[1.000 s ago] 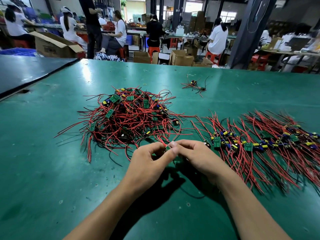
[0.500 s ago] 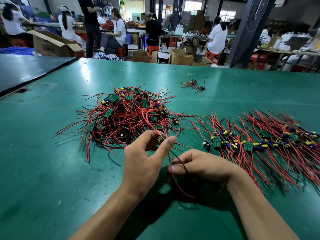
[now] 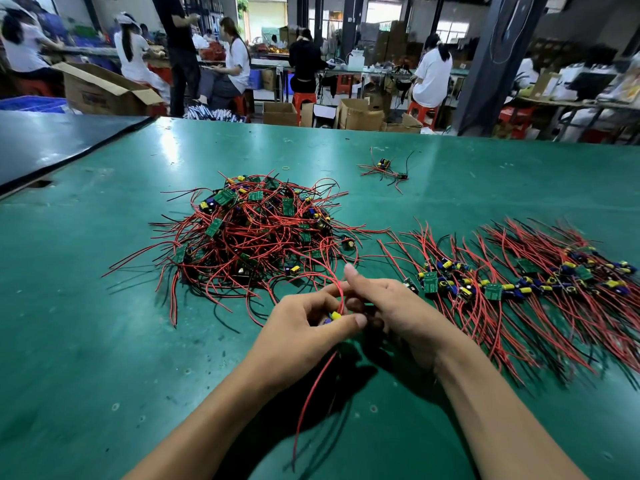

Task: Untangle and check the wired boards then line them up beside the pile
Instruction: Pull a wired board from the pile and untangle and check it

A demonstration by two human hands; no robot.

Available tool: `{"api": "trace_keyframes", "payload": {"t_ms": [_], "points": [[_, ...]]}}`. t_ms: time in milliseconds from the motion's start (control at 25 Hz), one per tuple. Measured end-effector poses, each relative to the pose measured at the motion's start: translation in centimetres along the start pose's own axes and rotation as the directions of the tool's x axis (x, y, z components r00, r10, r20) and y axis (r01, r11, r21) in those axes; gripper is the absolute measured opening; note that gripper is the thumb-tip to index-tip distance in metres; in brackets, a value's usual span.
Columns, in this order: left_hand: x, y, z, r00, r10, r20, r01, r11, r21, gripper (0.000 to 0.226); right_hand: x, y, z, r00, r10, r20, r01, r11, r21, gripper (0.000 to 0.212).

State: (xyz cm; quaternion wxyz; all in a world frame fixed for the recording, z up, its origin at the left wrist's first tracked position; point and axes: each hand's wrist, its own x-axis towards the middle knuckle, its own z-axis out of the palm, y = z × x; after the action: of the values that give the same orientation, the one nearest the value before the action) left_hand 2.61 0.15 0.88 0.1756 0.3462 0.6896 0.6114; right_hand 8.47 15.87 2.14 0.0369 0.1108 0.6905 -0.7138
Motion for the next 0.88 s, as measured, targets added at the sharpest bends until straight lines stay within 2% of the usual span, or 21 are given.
{"api": "trace_keyframes", "payload": {"t_ms": [80, 120, 320, 480, 560, 680, 800, 880], "points": [[-0.2, 0.0, 0.2, 0.995, -0.040, 0.093, 0.041, 0.999, -0.014, 0.019, -0.1, 0.3, -0.1, 0.997, -0.025, 0.077, 0.018, 0.996, 0.082, 0.046], [-0.3, 0.1, 0.4, 0.992, -0.055, 0.113, 0.059, 0.998, -0.028, 0.024, 0.0, 0.4, 0.0, 0.997, -0.045, 0.069, 0.039, 0.995, 0.091, 0.041], [0.0, 0.1, 0.6, 0.992, -0.127, -0.015, 0.125, 0.987, -0.099, 0.032, 0.5, 0.4, -0.2, 0.965, -0.176, -0.195, 0.189, 0.981, 0.051, 0.032], [0.0, 0.1, 0.6, 0.996, -0.090, -0.008, 0.090, 0.993, -0.073, 0.036, 1.1, 0.6, 0.0, 0.944, -0.235, -0.230, 0.280, 0.942, 0.187, 0.024], [-0.1, 0.2, 0.8, 0.994, -0.099, 0.036, 0.104, 0.979, -0.175, 0.035, 1.2, 0.7, 0.1, 0.949, -0.238, -0.208, 0.278, 0.942, 0.187, 0.030], [0.0, 0.3, 0.4, 0.975, -0.190, 0.118, 0.223, 0.876, -0.427, 0.029, 1.1, 0.7, 0.3, 0.969, -0.205, -0.135, 0.233, 0.941, 0.244, 0.042], [0.0, 0.5, 0.3, 0.960, -0.233, 0.157, 0.280, 0.840, -0.465, 0.017, 0.7, 0.6, 0.5, 0.982, -0.162, -0.096, 0.184, 0.938, 0.294, 0.047], [0.0, 0.6, 0.4, 0.953, -0.251, 0.168, 0.302, 0.813, -0.498, 0.016, 0.4, 0.6, 0.9, 0.994, -0.109, -0.015, 0.108, 0.928, 0.356, 0.044]]}}
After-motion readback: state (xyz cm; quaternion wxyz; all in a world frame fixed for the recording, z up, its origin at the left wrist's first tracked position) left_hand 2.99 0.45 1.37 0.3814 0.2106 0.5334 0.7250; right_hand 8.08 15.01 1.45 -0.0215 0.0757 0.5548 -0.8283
